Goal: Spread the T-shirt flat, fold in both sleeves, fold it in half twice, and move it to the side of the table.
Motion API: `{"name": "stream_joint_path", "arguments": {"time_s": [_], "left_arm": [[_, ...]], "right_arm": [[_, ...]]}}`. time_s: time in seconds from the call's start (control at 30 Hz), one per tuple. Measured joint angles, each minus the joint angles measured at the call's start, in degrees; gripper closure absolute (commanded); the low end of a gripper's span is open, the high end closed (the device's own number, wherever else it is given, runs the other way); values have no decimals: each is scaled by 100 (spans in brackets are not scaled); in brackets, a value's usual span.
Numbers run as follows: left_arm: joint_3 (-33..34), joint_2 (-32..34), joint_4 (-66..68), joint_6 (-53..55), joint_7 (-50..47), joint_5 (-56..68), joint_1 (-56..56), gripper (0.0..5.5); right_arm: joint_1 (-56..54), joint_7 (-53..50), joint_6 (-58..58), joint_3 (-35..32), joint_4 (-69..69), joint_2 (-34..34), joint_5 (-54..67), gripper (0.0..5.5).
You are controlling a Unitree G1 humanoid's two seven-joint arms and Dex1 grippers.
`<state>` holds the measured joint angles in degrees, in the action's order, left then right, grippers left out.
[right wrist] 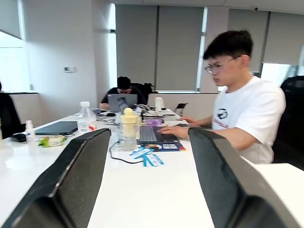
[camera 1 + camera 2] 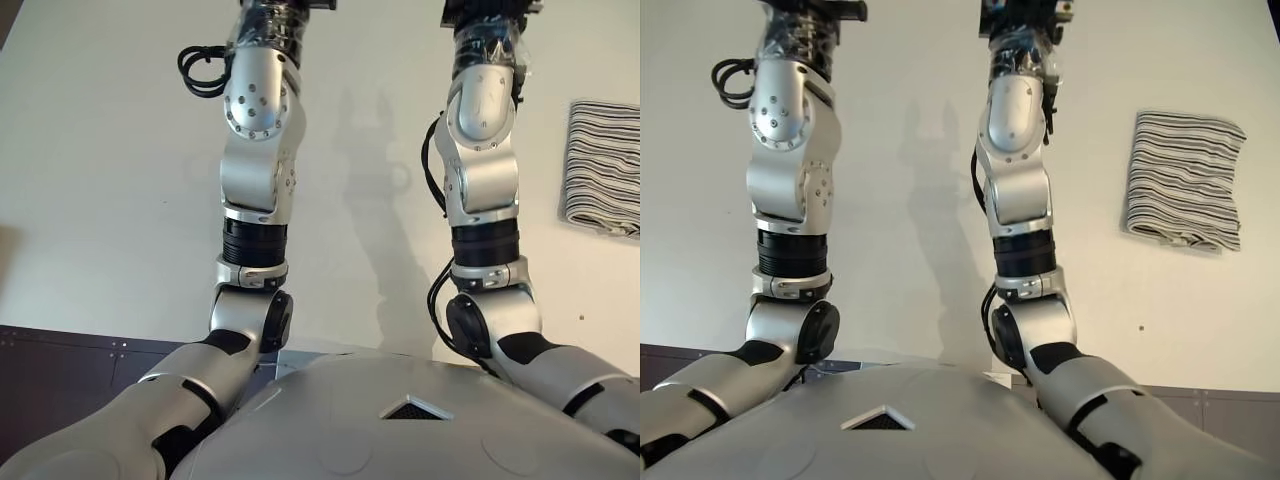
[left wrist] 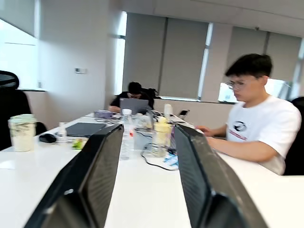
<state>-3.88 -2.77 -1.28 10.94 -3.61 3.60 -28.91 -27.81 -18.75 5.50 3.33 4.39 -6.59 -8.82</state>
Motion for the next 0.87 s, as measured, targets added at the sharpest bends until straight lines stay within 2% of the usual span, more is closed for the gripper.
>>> {"name": "stream_joint_path", "arguments": {"time_s": [0.13, 0.27, 0.37, 0.53, 0.67, 0.87], "left_arm": [[-314, -90, -219, 336, 168, -28, 3, 251], [-201, -145, -139, 337, -68, -225, 0, 251], [-99, -389, 286, -57, -379, -308, -201, 251], [-19, -525, 536, -644, -1013, -721, -484, 251], [124, -609, 267, -548, -1340, -845, -244, 194], [414, -515, 17, -434, -1472, -924, 104, 188]], "right_arm": [[234, -86, 5, -45, -187, 3, -57, 249], [67, -84, 9, -51, -153, -77, -43, 249], [-273, -76, 39, -109, 41, -149, 9, 249], [-911, 481, 21, -99, 594, 3, 181, 249], [-944, 609, 61, -156, 686, 44, 236, 249], [-1209, 832, 231, -60, 904, -23, 279, 249]]}}
